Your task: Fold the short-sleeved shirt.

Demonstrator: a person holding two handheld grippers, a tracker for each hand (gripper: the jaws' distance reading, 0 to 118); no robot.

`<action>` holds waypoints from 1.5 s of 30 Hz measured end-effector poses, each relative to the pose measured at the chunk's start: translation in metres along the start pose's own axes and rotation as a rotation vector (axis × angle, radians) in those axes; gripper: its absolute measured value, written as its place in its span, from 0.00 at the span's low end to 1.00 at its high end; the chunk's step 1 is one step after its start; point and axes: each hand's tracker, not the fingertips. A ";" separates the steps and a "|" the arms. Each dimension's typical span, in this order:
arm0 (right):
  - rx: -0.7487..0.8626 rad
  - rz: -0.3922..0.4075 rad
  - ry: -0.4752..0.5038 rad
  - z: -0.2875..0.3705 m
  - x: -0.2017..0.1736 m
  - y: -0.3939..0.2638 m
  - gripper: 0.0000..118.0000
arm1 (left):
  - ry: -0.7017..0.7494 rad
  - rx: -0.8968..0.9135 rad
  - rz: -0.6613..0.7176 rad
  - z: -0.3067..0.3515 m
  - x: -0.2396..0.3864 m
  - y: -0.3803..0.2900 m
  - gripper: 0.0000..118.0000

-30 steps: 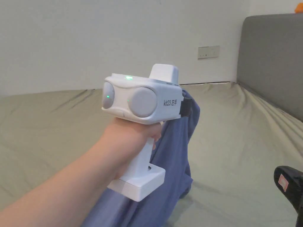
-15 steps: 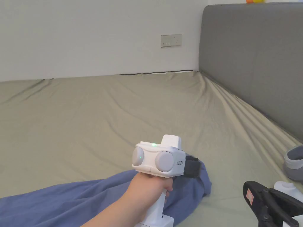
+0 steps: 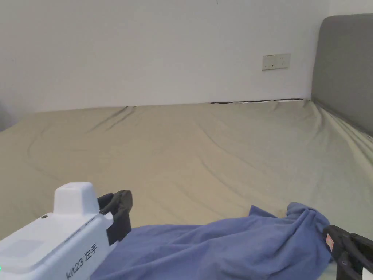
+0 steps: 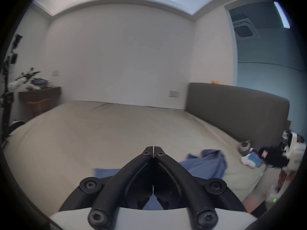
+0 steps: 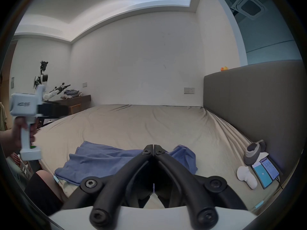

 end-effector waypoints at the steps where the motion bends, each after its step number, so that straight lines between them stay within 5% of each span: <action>1: 0.002 0.005 0.003 -0.005 -0.004 -0.001 0.00 | 0.043 -0.012 -0.022 0.011 -0.011 -0.006 0.00; 10: -0.034 0.000 0.052 -0.034 -0.025 -0.006 0.00 | 0.111 -0.177 0.021 0.042 -0.066 -0.059 0.00; 17: -0.082 0.024 0.036 -0.036 -0.018 -0.015 0.00 | 0.078 -0.244 -0.016 -0.055 -0.077 -0.051 0.00; 19: -0.101 0.017 0.025 -0.035 -0.012 -0.017 0.00 | 0.124 -0.321 0.001 -0.105 -0.088 -0.050 0.33; 21: -0.114 0.011 0.008 -0.035 -0.005 -0.019 0.00 | 0.158 -0.407 0.000 -0.160 -0.101 -0.058 0.85; 22: -0.121 0.009 0.000 -0.036 -0.002 -0.020 0.00 | 0.186 -0.441 -0.009 -0.182 -0.106 -0.065 0.93; 28: -0.149 -0.005 -0.058 -0.040 0.019 -0.023 0.00 | 0.266 -0.592 0.176 -0.256 -0.132 -0.100 0.90; 30: -0.156 -0.013 -0.076 -0.044 0.026 -0.025 0.00 | 0.308 -0.636 0.203 -0.257 -0.127 -0.111 0.62; 32: -0.168 -0.029 -0.083 -0.047 0.033 -0.028 0.00 | 0.312 -0.523 0.037 -0.247 -0.108 -0.105 0.53; 34: -0.192 -0.046 -0.077 -0.051 0.040 -0.033 0.00 | 0.218 -0.554 -0.033 -0.238 -0.094 -0.106 0.01; 35: -0.206 -0.043 -0.075 -0.052 0.043 -0.036 0.00 | 0.122 -0.558 0.011 -0.228 -0.090 -0.105 0.01; 39: -0.242 -0.057 -0.093 -0.055 0.062 -0.046 0.00 | 0.107 -0.433 -0.100 -0.195 -0.075 -0.082 0.01; 43: -0.341 -0.017 -0.109 -0.068 0.091 -0.058 0.03 | 0.130 -0.291 0.009 -0.164 -0.090 -0.040 0.01; 44: -0.364 -0.008 -0.089 -0.073 0.099 -0.060 0.14 | 0.132 -0.278 0.029 -0.158 -0.094 -0.031 0.01; 45: -0.398 -0.006 -0.094 -0.081 0.108 -0.063 0.41 | 0.131 -0.276 0.034 -0.153 -0.098 -0.024 0.01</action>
